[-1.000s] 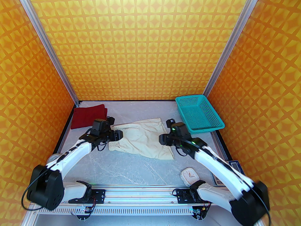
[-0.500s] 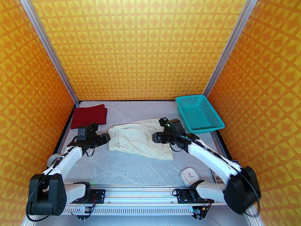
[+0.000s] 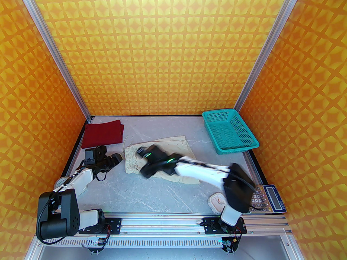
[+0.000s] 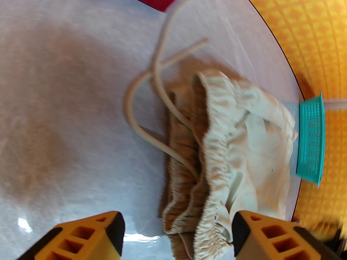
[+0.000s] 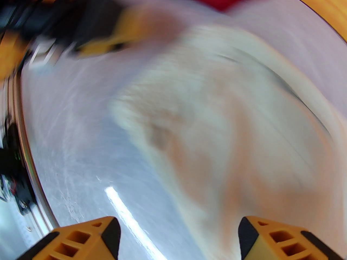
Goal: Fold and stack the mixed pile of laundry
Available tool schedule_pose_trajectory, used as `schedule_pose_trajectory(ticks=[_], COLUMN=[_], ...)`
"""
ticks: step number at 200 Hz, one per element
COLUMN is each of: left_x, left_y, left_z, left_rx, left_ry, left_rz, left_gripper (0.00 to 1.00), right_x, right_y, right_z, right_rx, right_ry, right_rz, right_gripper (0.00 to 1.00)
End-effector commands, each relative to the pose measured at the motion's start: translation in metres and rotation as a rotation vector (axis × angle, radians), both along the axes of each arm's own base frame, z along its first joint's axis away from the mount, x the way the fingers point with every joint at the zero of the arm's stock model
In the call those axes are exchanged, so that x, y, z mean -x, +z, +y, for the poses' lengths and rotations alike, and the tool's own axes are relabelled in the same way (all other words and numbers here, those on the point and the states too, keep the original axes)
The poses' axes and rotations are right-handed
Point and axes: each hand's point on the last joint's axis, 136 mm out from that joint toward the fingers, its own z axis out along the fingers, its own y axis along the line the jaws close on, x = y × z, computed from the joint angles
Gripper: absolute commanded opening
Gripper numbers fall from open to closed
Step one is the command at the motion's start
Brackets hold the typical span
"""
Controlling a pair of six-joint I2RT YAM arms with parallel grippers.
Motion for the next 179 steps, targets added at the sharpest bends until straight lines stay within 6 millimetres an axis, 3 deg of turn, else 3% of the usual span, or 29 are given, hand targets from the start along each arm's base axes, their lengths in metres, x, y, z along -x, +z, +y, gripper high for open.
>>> schedule_pose_trajectory(ticks=[1, 17, 34, 55, 92, 119, 144, 160, 179], left_x=[0.002, 0.003, 0.004, 0.005, 0.007, 0.008, 0.012, 0.016, 0.021], left_y=[0.01, 0.013, 0.015, 0.014, 0.009, 0.003, 0.003, 0.003, 0.003], left_z=[0.002, 0.003, 0.001, 0.001, 0.0, 0.001, 0.0, -0.003, -0.01], left_rx=[0.022, 0.029, 0.044, 0.052, 0.068, 0.086, 0.107, 0.12, 0.145], left_ry=[0.014, 0.025, 0.023, 0.017, 0.02, 0.038, 0.059, 0.065, 0.067], left_rz=[-0.014, -0.019, -0.019, -0.01, 0.019, 0.061, 0.075, 0.083, 0.092], left_gripper=[0.73, 0.74, 0.75, 0.78, 0.8, 0.8, 0.81, 0.84, 0.86], right_x=[-0.005, 0.003, -0.008, -0.02, -0.04, -0.06, -0.076, -0.075, -0.067], right_y=[-0.007, -0.018, -0.028, -0.052, -0.071, -0.081, -0.071, -0.059, -0.044], right_z=[0.029, 0.048, 0.059, 0.064, 0.065, 0.058, 0.054, 0.053, 0.05], right_rx=[0.061, 0.045, 0.089, 0.179, 0.25, 0.264, 0.225, 0.187, 0.111], right_ry=[0.217, 0.37, 0.394, 0.411, 0.395, 0.333, 0.271, 0.263, 0.274], right_rz=[-0.224, -0.258, -0.282, -0.302, -0.353, -0.346, -0.36, -0.369, -0.381], right_gripper=[0.68, 0.69, 0.69, 0.69, 0.68, 0.59, 0.38, 0.24, 0.15])
